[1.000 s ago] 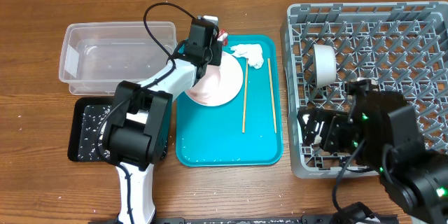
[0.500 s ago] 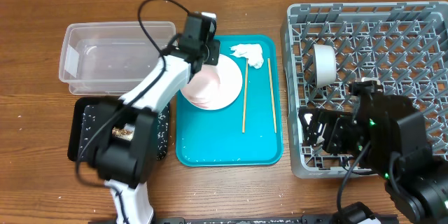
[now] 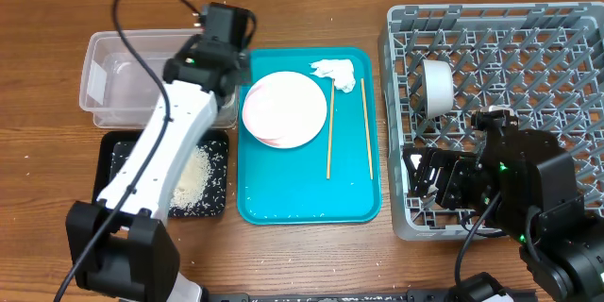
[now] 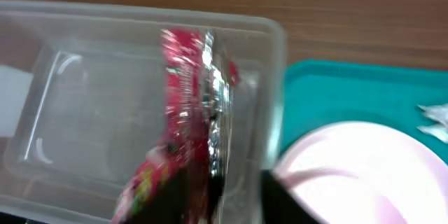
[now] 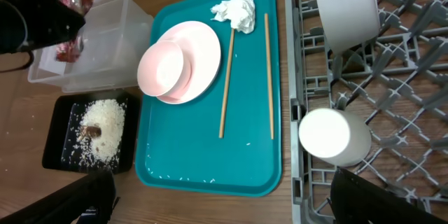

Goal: Sort waste into correct bins and load items into the dishwasher
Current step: 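Drop the red wrapper into the clear plastic bin, then grasp the white tissue on the teal tray with left gripper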

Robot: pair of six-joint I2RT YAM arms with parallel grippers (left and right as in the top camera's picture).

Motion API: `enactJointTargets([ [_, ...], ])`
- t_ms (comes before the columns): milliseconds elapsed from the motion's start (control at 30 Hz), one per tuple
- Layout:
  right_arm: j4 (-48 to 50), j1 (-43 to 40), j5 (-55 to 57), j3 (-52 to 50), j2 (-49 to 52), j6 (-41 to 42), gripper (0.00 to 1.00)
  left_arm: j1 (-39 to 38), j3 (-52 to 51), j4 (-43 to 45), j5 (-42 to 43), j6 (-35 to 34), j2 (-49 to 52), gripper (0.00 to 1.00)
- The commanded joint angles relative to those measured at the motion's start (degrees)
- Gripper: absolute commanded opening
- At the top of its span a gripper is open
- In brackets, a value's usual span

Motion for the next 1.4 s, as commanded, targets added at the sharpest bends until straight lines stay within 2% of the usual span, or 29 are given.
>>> enactJointTargets([
  [0, -0.04, -0.15, -0.11, 0.66, -0.33, -0.35, 1.00, 1.33, 0.48, 3.82, 3.85, -2.45, 2.19, 1.00],
  [133, -0.42, -0.15, -0.11, 0.66, -0.33, -0.35, 1.00, 1.09, 0.48, 10.01, 19.65, 1.44, 2.34, 1.00],
  [167, -0.42, -0.15, -0.11, 0.66, -0.33, -0.35, 1.00, 0.81, 0.48, 12.37, 24.85, 4.35, 2.64, 0.99],
  [200, -0.42, -0.15, -0.11, 0.66, -0.33, -0.35, 1.00, -0.48, 0.48, 16.83, 31.32, 9.25, 3.63, 0.93],
  [267, -0.42, -0.15, -0.11, 0.66, -0.33, -0.35, 1.00, -2.56, 0.48, 20.81, 31.28, 11.02, 5.29, 0.90],
  [333, -0.42, -0.15, -0.09, 0.66, -0.33, -0.35, 1.00, -6.49, 0.48, 27.06, 31.17, 15.78, 9.42, 0.84],
  [467, -0.42, -0.15, -0.09, 0.66, -0.33, -0.35, 1.00, -11.41, 0.48, 34.80, 31.08, 20.13, 16.48, 0.85],
  [667, -0.42, -0.15, -0.11, 0.66, -0.31, -0.33, 1.00, -16.24, 0.48, 42.10, 27.36, 20.72, 25.33, 0.82],
  [833, -0.44, -0.15, -0.11, 0.63, -0.31, -0.33, 1.00, -17.46, 0.48, 43.25, 24.39, 20.28, 29.16, 0.78],
  [967, -0.37, -0.15, -0.09, 0.63, -0.31, -0.33, 1.00, -17.27, 0.48, 42.69, 23.15, 19.43, 29.90, 0.51],
  [1067, -0.35, -0.15, -0.09, 0.63, -0.31, -0.33, 1.00, -17.07, 0.48, 41.92, 23.12, 19.23, 29.90, 0.36],
  [1200, -0.39, -0.15, -0.09, 0.63, -0.31, -0.33, 1.00, -17.07, 0.50, 40.39, 23.26, 17.53, 29.75, 0.04],
  [1367, -0.39, -0.15, -0.09, 0.63, -0.31, -0.35, 1.00, -16.98, 0.63, 39.17, 24.44, 9.31, 25.22, 0.04],
])
